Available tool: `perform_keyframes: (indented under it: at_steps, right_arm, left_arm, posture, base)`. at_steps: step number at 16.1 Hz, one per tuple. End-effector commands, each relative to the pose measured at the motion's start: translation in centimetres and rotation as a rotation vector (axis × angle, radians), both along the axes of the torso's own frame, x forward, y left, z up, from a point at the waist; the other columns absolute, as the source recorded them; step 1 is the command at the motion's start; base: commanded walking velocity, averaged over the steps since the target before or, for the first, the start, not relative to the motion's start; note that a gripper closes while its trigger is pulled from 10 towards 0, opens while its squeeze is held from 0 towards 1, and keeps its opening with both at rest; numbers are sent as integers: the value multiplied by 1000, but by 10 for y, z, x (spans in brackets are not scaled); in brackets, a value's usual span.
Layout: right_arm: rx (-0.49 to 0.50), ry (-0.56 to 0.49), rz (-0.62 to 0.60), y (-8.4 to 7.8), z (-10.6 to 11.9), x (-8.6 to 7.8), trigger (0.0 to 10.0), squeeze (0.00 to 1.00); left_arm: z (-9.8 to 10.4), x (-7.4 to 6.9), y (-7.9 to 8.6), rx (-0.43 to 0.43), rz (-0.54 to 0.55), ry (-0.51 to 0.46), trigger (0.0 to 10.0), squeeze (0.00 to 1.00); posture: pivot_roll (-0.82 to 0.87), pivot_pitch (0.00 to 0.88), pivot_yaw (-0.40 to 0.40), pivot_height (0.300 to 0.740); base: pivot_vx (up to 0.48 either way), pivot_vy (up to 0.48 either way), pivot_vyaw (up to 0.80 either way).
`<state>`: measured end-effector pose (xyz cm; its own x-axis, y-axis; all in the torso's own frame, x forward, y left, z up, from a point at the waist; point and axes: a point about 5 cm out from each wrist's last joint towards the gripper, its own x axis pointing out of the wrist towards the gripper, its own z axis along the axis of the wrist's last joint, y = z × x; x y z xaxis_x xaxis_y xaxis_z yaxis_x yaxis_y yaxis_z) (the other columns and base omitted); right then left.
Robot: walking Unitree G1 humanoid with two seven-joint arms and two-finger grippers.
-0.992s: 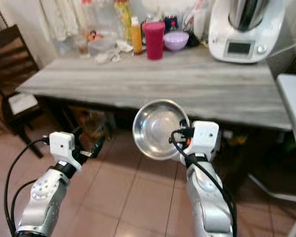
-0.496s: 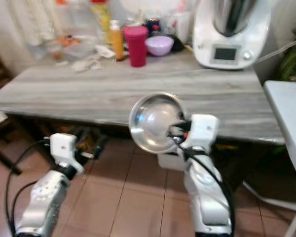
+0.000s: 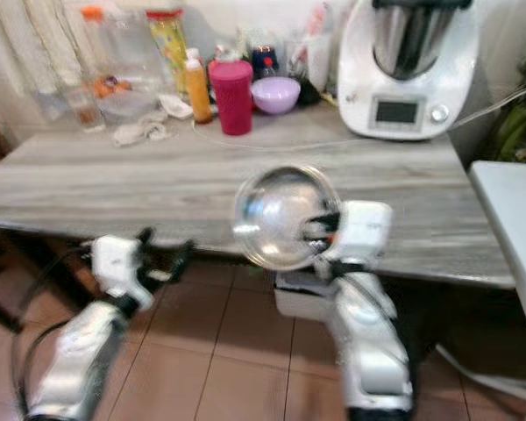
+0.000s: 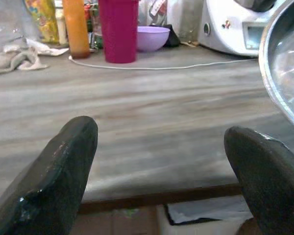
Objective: Setting the table
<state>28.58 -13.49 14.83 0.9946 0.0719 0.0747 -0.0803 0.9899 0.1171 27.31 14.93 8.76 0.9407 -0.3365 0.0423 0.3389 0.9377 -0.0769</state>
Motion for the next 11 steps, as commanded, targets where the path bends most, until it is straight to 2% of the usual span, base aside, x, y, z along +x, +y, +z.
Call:
perform_keyframes:
  at_steps: [1,11]
  right_arm:
    - [-3,-14,-41,-10,3,0,10000,0]
    - [13,-8,-46,-10,1,1,10000,0]
  left_arm:
    - [3,1,-8,3,-35,-7,10000,0]
    - [3,1,-7,10,-37,-3,10000,0]
  posture:
    - [-255,20,72,740]
    - [-248,18,76,740]
  base:
    - [319,0,0]
    - [332,0,0]
